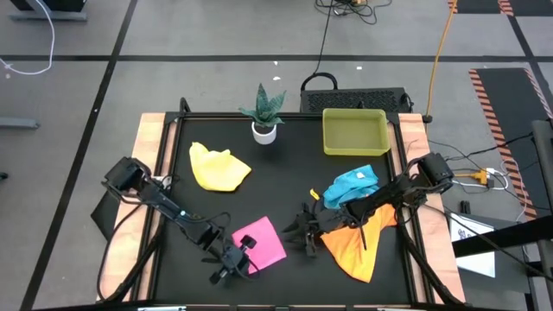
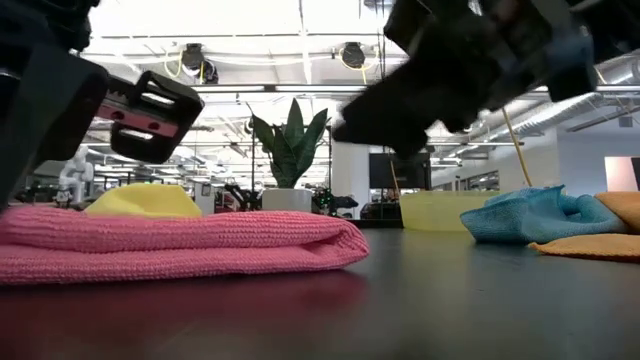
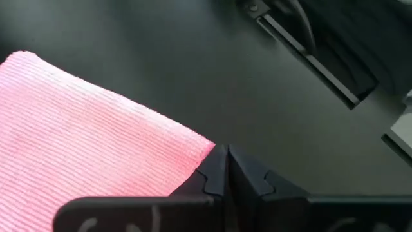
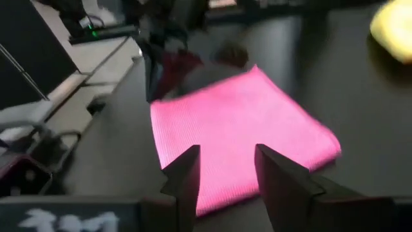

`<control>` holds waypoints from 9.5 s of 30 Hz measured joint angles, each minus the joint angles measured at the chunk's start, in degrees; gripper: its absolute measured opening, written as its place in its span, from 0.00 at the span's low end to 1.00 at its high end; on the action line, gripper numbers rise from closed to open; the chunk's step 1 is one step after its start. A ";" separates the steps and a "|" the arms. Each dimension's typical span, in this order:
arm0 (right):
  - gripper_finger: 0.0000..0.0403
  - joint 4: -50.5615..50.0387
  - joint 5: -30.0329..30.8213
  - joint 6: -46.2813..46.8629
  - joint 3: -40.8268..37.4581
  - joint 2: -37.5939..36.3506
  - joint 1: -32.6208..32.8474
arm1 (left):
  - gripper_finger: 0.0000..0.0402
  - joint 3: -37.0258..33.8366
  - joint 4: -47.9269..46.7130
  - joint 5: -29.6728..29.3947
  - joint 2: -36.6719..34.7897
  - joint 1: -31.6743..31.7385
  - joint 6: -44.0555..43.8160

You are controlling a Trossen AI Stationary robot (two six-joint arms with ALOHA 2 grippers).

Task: Fold microfiber towels
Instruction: Fold the pink microfiber cloth

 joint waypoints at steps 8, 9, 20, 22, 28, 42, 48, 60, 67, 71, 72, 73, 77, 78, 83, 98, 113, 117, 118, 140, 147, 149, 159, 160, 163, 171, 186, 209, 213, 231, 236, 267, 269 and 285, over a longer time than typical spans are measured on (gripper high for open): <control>0.11 -0.64 -6.66 -1.66 9.76 10.17 -2.35 | 0.03 -1.45 -0.46 -0.08 0.00 0.10 -1.25; 0.08 -0.61 -7.62 -1.75 10.98 11.49 -2.67 | 0.04 -1.64 -0.43 -0.08 0.00 0.00 -1.97; 0.01 -2.52 -10.32 -1.59 15.31 18.98 -5.03 | 0.02 -2.51 -1.01 -1.33 -1.50 -2.47 -8.72; 0.00 -3.03 -10.29 -1.59 15.31 18.93 -5.01 | 0.03 -1.57 0.00 -1.50 -3.04 -2.75 -10.23; 0.00 -3.39 -10.27 -2.06 15.31 18.85 -4.99 | 0.01 -1.34 0.93 -7.77 -6.28 -1.52 -11.86; 0.00 -4.41 -10.36 -2.12 15.12 18.79 -5.35 | 0.01 -4.99 2.43 -6.61 -0.44 -0.02 -10.67; 0.00 -4.82 -10.36 -2.03 14.71 17.92 -6.07 | 0.03 -4.99 2.90 -9.68 -0.42 -1.86 -9.36; 0.00 2.42 -7.32 -1.57 14.74 16.30 -6.61 | 0.03 -5.02 4.85 -10.25 -5.54 -1.82 -8.43; 0.00 1.83 -6.10 -1.50 16.44 20.42 -8.57 | 0.01 -5.00 -8.94 -17.71 -9.00 -1.31 -15.34; 0.00 0.67 -6.98 -1.57 17.13 21.97 -9.37 | 0.02 -5.10 -18.07 -22.41 -7.54 -0.08 -21.62; 0.00 -0.14 -5.99 -1.54 17.14 21.83 -9.44 | 0.02 -5.10 -19.38 -23.12 -6.89 0.15 -22.66; 0.00 -1.63 -4.07 -1.56 17.11 21.38 -9.44 | 0.01 -5.02 -19.88 -24.03 -6.54 0.27 -23.29; 0.00 -9.99 3.13 -2.93 15.48 17.35 -9.40 | 0.02 -4.89 -20.15 -28.22 -5.05 0.51 -24.72; 0.00 -12.53 4.72 -3.21 14.81 15.94 -9.40 | 0.03 -4.91 -20.37 -29.68 -4.98 0.51 -25.12; 0.00 -18.61 10.85 -4.78 9.36 7.14 -9.53 | 0.01 -5.13 -18.23 -36.39 -4.74 0.45 -26.41; 0.00 -3.77 -3.69 -3.45 11.07 10.71 -4.51 | 0.01 -4.86 -11.04 -37.74 -7.60 4.20 -29.88; 0.00 -9.25 -16.20 -9.83 14.53 16.41 -4.64 | 0.01 -4.67 1.21 -33.83 2.87 15.44 -22.69; 0.00 -13.87 -16.15 -13.57 13.10 13.77 -5.90 | 0.02 -4.69 1.37 -35.33 2.78 16.55 -22.35; 0.00 -14.74 -16.05 -13.95 12.28 12.57 -6.42 | 0.01 -4.73 0.66 -36.08 2.30 16.62 -21.99; 0.31 -5.27 -16.06 -27.20 9.13 8.28 -4.19 | 0.01 -4.91 -16.07 -36.04 -7.45 13.52 -28.79; 0.47 -7.17 -15.98 -34.21 10.68 12.54 -6.54 | 0.04 -4.87 -21.78 -36.08 -7.17 13.54 -32.18; 0.45 -7.88 -16.08 -35.38 10.80 13.35 -6.99 | 0.03 -4.87 -23.38 -36.06 -7.17 13.54 -33.14; 0.12 -8.18 -16.42 -40.16 10.91 14.90 -6.50 | 0.03 -10.10 -14.52 -36.04 -7.19 14.09 -33.80; 0.08 -8.19 -16.20 -39.68 10.91 14.89 -6.26 | 0.02 -11.48 -11.90 -36.12 -7.19 14.07 -33.03; 0.02 -9.19 -15.13 -36.81 10.83 13.73 -5.61 | 0.01 -15.19 -2.85 -36.29 -7.32 14.07 -30.51; 0.01 -19.29 -9.79 -28.79 12.36 5.84 -3.61 | 0.01 -16.78 5.10 -33.98 -8.02 13.96 -23.94; 0.01 -21.94 -9.75 -22.96 13.27 4.82 -3.00 | 0.01 -12.93 17.26 -30.75 -7.41 10.80 -24.28; 0.01 -24.12 -23.92 -17.94 17.78 4.82 -10.09 | 0.01 -12.99 20.71 -28.37 -5.02 8.05 -18.78; 0.01 -24.34 -24.04 -17.35 17.78 4.82 -10.63 | 0.02 -12.93 10.91 -28.73 -12.21 7.79 -23.92; 0.01 -23.43 -28.14 -15.26 17.78 5.18 -11.51 | 0.02 -12.78 22.43 -32.28 5.53 8.74 -24.55; 0.01 -24.05 -29.97 -13.50 17.95 6.87 -12.09 | 0.01 -12.85 27.48 -31.56 6.44 10.65 -18.21; 0.01 -18.15 -32.86 -7.97 17.97 14.48 -16.64 | 0.02 -12.86 21.87 -26.72 -12.40 7.34 -11.87; 0.03 -16.76 -32.81 -7.94 17.97 14.48 -16.64 | 0.03 -12.86 22.51 -26.91 -11.53 6.58 -12.27; 0.34 -17.13 -26.47 -4.94 17.97 11.07 -18.90 | 0.02 -12.86 27.86 -30.57 -10.54 2.33 -11.40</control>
